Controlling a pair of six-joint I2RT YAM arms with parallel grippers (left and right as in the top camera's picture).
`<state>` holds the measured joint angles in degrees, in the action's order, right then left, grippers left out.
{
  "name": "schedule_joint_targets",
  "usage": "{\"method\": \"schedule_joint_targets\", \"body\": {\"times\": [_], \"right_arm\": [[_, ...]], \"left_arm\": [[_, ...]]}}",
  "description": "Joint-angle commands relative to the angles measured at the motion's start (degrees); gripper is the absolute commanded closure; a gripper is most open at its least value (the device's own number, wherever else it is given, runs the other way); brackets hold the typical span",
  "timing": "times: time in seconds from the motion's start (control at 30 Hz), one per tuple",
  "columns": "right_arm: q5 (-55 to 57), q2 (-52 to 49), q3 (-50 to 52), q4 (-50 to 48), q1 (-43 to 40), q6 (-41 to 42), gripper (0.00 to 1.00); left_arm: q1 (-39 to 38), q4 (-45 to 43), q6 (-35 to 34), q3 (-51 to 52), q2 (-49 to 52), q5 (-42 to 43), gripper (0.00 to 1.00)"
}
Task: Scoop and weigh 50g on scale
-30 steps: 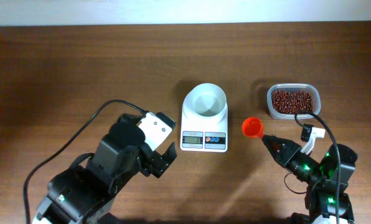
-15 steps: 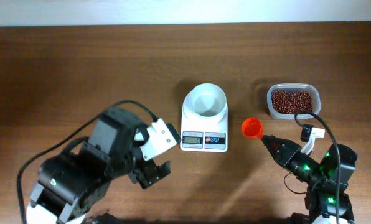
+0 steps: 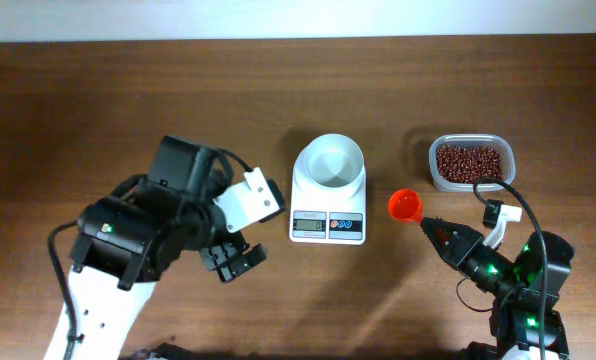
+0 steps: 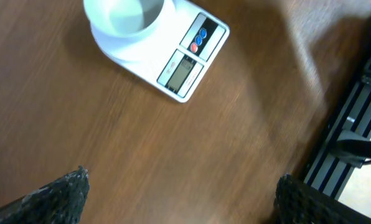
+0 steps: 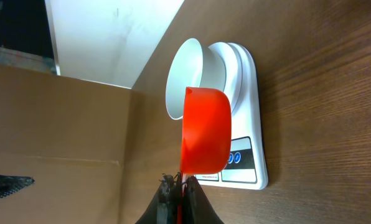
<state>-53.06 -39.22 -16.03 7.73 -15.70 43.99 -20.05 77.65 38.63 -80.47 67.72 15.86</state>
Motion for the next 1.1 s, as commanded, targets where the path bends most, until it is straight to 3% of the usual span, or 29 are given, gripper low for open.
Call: {"method": "schedule_joint_targets", "body": {"times": [0.0, 0.1, 0.23, 0.43, 1.07], "right_arm": [[-0.7, 0.0, -0.4, 0.0, 0.3, 0.0, 0.96], [-0.7, 0.0, -0.4, 0.0, 0.3, 0.0, 0.96], [-0.7, 0.0, -0.4, 0.0, 0.3, 0.0, 0.96], [-0.7, 0.0, -0.4, 0.0, 0.3, 0.0, 0.96], [-0.7, 0.0, -0.4, 0.0, 0.3, 0.0, 0.96]], "left_arm": [[5.6, 1.5, 4.0, 0.2, 0.0, 1.8, 0.01], [9.5, 1.7, 10.6, 0.5, -0.5, 9.4, 0.01], [9.7, 1.5, 11.8, 1.0, -2.2, 8.6, 0.01], [9.7, -2.9, 10.9, 8.3, -2.3, 7.3, 0.01], [9.7, -3.5, 11.0, 8.6, -2.5, 6.6, 0.01]]}}
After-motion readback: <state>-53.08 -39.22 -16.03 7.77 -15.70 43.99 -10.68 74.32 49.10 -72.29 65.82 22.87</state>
